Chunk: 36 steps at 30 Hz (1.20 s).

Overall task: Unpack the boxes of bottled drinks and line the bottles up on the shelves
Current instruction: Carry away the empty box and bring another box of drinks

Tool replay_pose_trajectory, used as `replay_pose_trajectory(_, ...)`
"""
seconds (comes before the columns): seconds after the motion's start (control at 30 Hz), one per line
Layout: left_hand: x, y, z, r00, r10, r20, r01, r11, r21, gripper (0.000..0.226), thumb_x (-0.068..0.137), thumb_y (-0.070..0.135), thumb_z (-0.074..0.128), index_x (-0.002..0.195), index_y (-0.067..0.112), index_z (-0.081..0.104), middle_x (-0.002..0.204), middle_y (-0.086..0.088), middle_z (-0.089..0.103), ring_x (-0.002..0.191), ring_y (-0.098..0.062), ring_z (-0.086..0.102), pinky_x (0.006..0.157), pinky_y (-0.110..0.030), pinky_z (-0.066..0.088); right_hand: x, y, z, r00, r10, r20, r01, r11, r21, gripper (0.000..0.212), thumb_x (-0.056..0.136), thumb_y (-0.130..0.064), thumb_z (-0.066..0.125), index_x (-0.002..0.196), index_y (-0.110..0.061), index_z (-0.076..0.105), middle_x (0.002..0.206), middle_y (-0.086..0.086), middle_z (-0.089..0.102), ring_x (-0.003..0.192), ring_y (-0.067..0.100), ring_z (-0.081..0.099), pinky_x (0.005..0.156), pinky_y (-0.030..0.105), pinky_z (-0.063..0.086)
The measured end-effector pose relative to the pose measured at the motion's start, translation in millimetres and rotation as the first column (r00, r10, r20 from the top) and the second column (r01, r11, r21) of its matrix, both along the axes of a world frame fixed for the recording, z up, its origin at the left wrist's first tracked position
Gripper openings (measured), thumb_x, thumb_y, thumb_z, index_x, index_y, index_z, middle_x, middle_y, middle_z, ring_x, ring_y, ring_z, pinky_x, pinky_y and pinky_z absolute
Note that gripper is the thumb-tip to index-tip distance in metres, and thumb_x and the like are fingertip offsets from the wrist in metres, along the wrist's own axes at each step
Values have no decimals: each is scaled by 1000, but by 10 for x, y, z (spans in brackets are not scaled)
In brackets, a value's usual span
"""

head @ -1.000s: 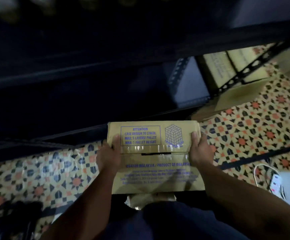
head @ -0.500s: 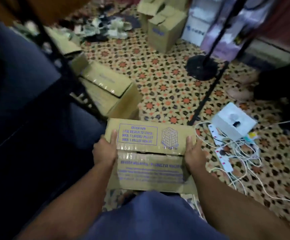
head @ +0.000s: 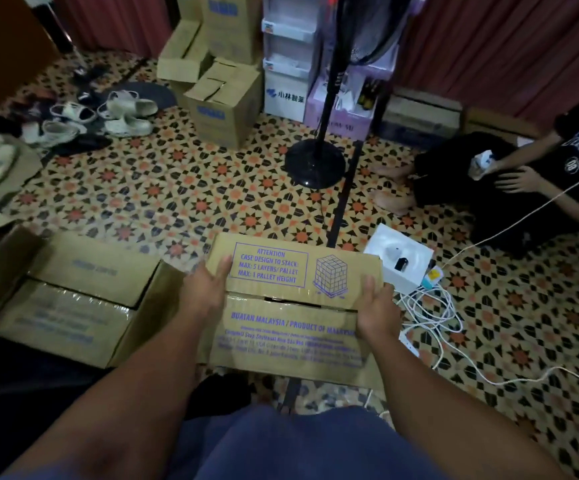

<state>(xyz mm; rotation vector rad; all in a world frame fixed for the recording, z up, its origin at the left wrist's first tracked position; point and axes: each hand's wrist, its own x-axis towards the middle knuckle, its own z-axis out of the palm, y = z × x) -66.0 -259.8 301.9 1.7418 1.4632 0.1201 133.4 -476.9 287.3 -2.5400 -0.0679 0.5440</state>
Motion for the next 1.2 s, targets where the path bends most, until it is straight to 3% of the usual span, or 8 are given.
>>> replay_pose_trajectory(0.17,612,806,39,989,-77,123,92,988,-122,95,83,79,56,152,18,28,137,-15,62,117,-36,63,98,-47,53,591,711,-33,999,-35,36,35,999,1,72,100,-68,20,141,-12,39,122,25,62,112,44,60,83,45,42)
replay_pose_trajectory(0.33,1077,1661,14,970,-117,215,155,973,-171,121,55,84,80,148,55,8,137,-10,63,111,-34,68,95,-59,55,1143,1450,83,999,-30,24,30,1000,-2,73,100,-67,23,140,-8,40,128,27,59,118,44,56,90,47,43)
replay_pose_trajectory(0.53,1734,2463,43,973,-154,173,170,982,-81,114,67,77,76,154,48,8,145,-9,55,120,-32,61,103,-54,50,1836,2338,53,1000,25,-6,-25,999,-36,80,99,-68,26,152,-8,30,133,27,57,122,44,55,97,48,43)
replay_pose_trajectory(0.63,2140,2827,-42,978,-90,186,109,989,-98,106,79,61,78,159,42,12,144,-8,52,109,-21,53,93,-37,46,2355,2848,-20,996,88,-11,-88,995,-38,80,99,-68,25,152,-8,28,134,26,57,123,44,55,98,48,44)
replay_pose_trajectory(0.77,2548,3306,-168,973,38,226,-16,995,-99,108,74,64,81,156,50,11,142,-8,54,115,-25,58,93,-36,47,3085,3657,-68,969,245,-22,-246,967,-67,80,100,-66,25,156,-9,24,148,24,46,131,43,48,103,49,40)
replay_pose_trajectory(0.93,2753,3701,-167,935,218,280,-170,968,-186,126,68,42,94,160,45,7,128,13,55,116,-13,55,98,-32,45,3740,4728,-107,903,429,-20,-428,897,-109,86,93,-77,20,149,-13,33,143,23,50,125,43,52,102,53,45)
replay_pose_trajectory(1.07,2683,4090,-279,870,395,296,-328,910,-252,135,65,25,97,160,44,4,116,25,56,108,-5,59,82,-18,46,3853,5721,-58,817,576,-31,-575,809,-126,76,98,-71,25,149,-15,32,132,21,57,117,43,57,98,53,48)
replay_pose_trajectory(1.2,2473,4469,-403,792,535,293,-471,842,-265,147,50,46,101,158,50,2,140,12,56,127,-16,54,107,-43,47,3712,6642,-128,710,702,-62,-704,706,-70,74,98,-68,31,151,-17,30,135,21,54,119,42,56,98,52,48)
